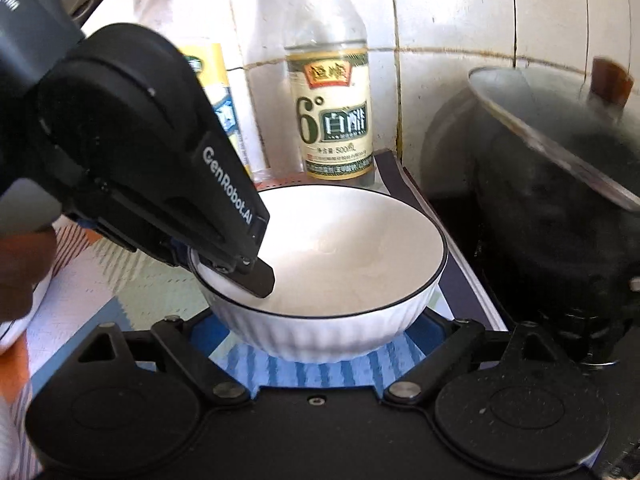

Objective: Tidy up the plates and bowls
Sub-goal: 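Lift the bowl with the left gripper and carry it toward the bowl stack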

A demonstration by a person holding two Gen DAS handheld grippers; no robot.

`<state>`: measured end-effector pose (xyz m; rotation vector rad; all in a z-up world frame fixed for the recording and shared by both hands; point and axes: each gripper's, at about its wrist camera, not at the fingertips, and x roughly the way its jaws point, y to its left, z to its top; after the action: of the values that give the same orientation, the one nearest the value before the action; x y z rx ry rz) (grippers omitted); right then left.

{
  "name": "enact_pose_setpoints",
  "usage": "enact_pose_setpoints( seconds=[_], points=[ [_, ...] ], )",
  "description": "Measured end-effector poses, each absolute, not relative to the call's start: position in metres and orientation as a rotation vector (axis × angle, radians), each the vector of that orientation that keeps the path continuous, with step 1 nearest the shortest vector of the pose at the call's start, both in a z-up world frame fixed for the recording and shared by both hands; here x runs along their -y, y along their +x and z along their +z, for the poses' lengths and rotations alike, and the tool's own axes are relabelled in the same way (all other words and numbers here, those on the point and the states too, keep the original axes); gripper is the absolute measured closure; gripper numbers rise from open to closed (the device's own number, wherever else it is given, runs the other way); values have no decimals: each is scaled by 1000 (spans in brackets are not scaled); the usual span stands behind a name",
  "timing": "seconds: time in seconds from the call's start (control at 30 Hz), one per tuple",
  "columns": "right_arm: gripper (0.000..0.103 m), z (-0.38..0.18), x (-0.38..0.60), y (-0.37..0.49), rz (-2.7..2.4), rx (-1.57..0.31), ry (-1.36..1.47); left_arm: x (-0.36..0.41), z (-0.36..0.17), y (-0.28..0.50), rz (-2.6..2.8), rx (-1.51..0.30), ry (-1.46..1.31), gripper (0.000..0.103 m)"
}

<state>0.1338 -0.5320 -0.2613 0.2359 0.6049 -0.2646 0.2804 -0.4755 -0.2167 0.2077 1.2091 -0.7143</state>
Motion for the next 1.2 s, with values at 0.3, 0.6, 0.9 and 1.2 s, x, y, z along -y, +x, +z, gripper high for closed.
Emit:
enact_pose_setpoints(
  seconds=[0.3,0.6,0.9,1.2],
  points=[
    [9,-233,502,106,-278,-613,232,446,-186,245,-738,-1141,288,91],
    [9,-205,458,90,-296,-544,228,396,-143,237,-761,-1096,305,90],
    [10,-176,403,79,-305,-541,155,331,-118,227,-803,-1085,240,90],
    [10,-163,343,70,-290,-531,90,269,-107,217,-805,-1077,205,90]
  ],
)
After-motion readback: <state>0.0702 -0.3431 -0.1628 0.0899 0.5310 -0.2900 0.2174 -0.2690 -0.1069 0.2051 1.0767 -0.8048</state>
